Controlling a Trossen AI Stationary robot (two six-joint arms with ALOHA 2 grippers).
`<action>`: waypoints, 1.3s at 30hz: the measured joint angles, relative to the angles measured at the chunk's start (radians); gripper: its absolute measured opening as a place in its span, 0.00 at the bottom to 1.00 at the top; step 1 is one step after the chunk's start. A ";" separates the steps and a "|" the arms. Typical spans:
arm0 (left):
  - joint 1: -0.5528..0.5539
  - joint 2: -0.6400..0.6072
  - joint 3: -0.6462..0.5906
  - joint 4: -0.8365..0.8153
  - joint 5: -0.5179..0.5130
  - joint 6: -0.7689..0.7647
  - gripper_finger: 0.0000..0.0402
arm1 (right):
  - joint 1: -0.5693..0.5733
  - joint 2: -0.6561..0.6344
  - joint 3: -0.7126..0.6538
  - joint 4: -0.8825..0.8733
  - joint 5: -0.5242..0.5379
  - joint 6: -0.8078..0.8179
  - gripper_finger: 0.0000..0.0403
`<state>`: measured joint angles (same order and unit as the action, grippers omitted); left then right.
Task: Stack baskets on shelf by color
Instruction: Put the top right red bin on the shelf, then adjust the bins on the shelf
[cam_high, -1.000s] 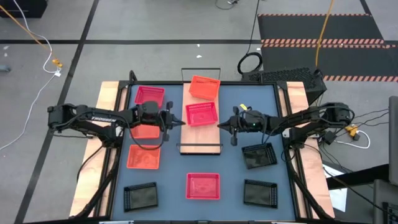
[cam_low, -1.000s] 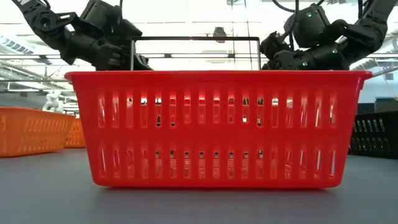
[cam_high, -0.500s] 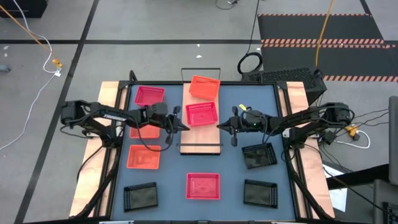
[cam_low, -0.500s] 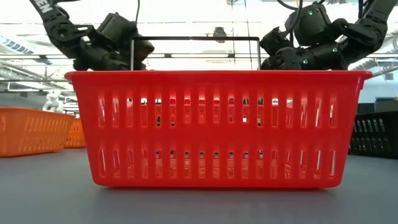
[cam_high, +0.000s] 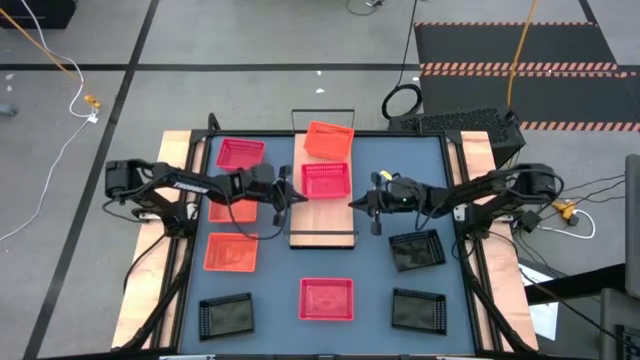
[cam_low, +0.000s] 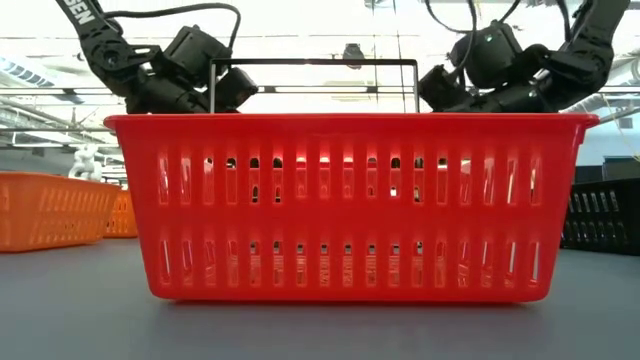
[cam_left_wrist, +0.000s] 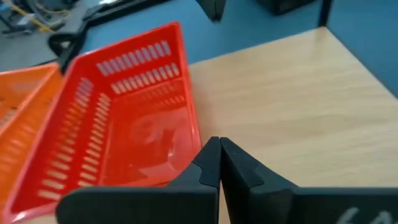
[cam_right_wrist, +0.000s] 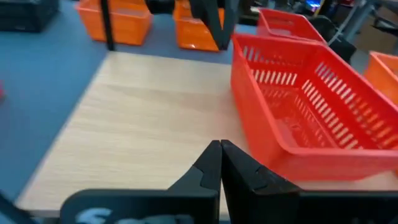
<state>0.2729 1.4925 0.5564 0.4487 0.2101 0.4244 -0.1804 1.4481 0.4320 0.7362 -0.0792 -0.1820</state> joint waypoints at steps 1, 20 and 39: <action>0.004 0.000 0.000 -0.001 -0.002 0.000 0.02 | -0.010 0.004 0.000 0.000 0.000 -0.001 0.00; 0.026 0.000 0.000 0.026 -0.002 0.016 0.02 | -0.172 0.007 0.021 0.039 -0.080 0.000 0.00; 0.028 -0.001 0.000 0.124 -0.003 0.019 0.06 | -0.492 0.112 0.332 -0.323 0.058 0.177 0.00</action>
<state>0.3008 1.4918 0.5560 0.5729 0.2070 0.4431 -0.6724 1.5605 0.7636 0.4132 -0.0213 -0.0048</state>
